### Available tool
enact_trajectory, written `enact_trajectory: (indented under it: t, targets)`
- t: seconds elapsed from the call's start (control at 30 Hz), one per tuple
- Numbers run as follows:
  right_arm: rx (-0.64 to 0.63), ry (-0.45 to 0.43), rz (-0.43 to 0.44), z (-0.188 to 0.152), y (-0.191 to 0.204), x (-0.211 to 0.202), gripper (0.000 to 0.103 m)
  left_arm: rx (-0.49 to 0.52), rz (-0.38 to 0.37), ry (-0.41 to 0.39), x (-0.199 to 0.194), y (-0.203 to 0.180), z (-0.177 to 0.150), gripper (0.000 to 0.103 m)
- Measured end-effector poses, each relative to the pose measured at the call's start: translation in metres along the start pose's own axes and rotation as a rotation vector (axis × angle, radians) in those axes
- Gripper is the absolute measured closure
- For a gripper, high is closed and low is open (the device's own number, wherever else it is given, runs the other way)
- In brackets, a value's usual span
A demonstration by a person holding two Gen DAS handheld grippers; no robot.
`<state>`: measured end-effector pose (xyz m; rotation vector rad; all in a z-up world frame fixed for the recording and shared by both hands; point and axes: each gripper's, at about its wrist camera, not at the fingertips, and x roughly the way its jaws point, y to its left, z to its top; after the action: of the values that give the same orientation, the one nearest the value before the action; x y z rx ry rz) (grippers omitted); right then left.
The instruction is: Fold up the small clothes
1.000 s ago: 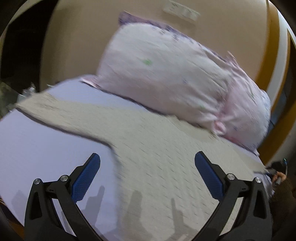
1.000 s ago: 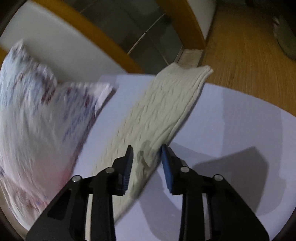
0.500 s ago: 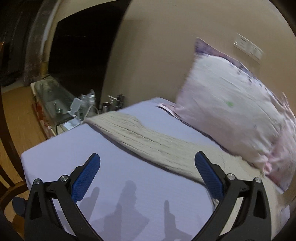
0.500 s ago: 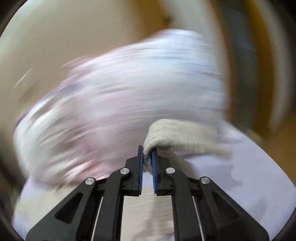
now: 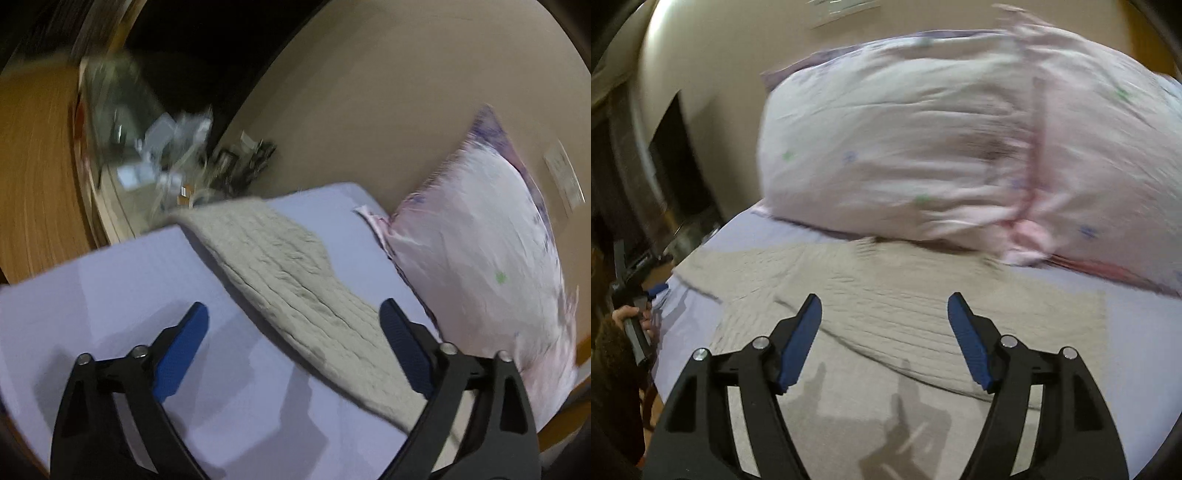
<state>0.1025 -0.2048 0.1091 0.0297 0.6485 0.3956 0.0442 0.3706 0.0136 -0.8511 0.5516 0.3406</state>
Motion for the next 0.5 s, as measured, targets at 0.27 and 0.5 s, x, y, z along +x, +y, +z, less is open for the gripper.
enact_trajectory:
  t: [0.27, 0.5]
  targets:
    - [0.137, -0.018, -0.019, -0.017, -0.059, -0.013, 0.026, -0.130, 0.017, 0.002, 0.022, 0.022, 0.032, 0.048]
    - [0.152, -0.067, -0.034, -0.020, -0.078, -0.030, 0.023, 0.094, 0.074, -0.035, 0.009, -0.052, 0.036, 0.097]
